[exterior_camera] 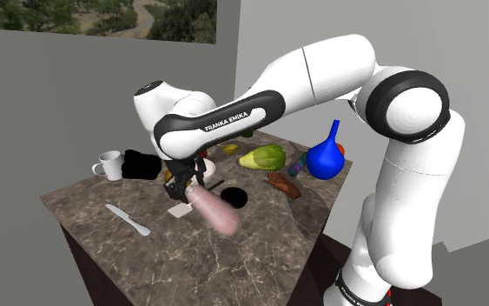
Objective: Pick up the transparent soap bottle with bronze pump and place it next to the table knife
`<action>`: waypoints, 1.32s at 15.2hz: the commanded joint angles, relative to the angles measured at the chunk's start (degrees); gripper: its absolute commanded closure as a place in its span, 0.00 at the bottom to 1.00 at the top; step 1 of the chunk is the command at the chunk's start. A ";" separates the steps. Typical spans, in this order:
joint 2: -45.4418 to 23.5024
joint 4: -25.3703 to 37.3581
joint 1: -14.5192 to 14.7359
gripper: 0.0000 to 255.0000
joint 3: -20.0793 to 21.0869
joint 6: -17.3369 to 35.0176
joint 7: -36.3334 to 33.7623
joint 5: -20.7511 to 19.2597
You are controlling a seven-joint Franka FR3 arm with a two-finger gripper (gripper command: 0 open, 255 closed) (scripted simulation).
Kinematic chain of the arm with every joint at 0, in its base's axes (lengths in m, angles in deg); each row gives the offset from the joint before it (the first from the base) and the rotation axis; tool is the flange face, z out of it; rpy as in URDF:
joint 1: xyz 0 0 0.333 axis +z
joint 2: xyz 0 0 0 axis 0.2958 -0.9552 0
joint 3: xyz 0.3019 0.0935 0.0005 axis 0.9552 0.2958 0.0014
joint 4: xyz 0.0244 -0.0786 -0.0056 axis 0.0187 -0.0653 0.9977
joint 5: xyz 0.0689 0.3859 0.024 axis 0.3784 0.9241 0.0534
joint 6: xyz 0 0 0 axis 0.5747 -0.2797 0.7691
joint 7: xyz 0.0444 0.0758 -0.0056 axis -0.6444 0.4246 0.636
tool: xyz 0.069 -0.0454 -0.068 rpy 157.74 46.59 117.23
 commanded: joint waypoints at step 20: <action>-5.72 -6.83 0.01 1.00 -0.35 12.15 -3.38 -1.96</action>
